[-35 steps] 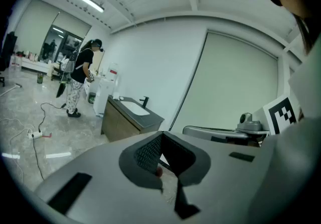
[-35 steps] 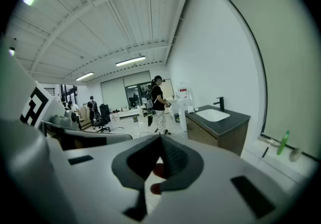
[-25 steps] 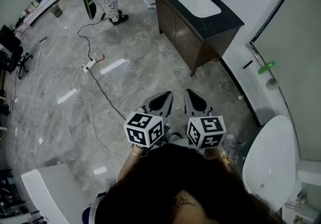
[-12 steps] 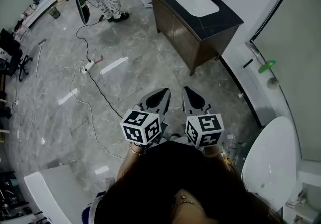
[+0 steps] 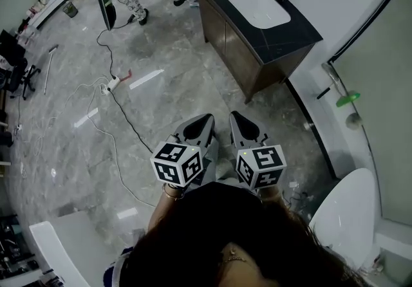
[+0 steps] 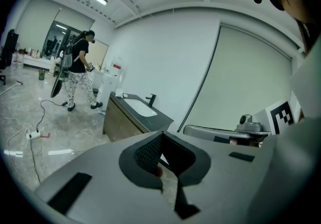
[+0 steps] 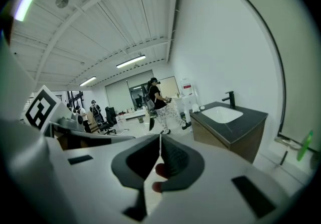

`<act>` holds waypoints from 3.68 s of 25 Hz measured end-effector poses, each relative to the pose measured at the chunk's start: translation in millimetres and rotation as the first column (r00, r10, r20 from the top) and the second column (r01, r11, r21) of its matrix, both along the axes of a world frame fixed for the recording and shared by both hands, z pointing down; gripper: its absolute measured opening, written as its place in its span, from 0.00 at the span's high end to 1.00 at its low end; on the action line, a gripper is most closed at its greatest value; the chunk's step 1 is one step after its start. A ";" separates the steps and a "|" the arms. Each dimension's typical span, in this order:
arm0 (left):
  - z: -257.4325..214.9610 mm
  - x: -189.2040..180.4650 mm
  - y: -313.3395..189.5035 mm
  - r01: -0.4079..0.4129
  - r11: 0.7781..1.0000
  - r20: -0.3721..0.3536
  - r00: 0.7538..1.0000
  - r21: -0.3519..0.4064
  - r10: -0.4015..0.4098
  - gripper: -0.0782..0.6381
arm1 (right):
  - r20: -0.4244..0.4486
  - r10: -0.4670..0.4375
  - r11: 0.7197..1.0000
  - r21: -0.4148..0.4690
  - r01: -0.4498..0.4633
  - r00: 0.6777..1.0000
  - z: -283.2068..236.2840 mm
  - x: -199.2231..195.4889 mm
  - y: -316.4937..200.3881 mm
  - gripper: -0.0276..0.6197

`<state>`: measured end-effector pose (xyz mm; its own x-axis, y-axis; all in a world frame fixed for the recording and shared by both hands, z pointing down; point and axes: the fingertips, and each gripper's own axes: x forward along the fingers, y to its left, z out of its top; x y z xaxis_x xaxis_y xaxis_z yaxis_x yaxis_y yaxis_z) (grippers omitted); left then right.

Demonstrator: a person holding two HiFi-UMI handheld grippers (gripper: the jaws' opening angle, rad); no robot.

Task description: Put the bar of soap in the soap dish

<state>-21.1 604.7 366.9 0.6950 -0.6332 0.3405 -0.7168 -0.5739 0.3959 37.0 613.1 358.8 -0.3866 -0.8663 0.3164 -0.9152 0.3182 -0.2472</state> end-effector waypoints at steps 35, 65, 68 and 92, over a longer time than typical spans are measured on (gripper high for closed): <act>6.2 30.6 -526.6 -0.064 0.998 -0.057 0.996 -0.013 0.063 0.89 | -0.014 0.061 0.998 0.012 -0.061 0.998 1.0 32.6 -533.6 0.93; 3.8 20.5 -866.6 -0.044 0.997 -0.075 0.996 -0.058 0.039 0.89 | -0.148 0.140 0.963 -0.210 -0.169 0.979 80.7 120.2 -878.5 0.71; 14.6 16.4 -888.2 -0.046 0.995 -0.078 0.996 -0.085 0.039 0.89 | -0.190 0.127 0.946 -0.273 -0.177 0.973 111.2 129.8 -903.1 0.61; 94.7 -10.5 -924.5 0.003 0.948 -0.060 0.998 -0.318 -0.023 0.89 | -0.290 0.069 0.754 -0.611 -0.241 0.954 280.7 176.6 -966.0 0.50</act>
<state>-31.7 -319.8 461.6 0.7133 -0.5090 0.4818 -0.6919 -0.4020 0.5997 213.7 -352.9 639.5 -0.1047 -0.4733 0.8747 -0.9937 0.0150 -0.1109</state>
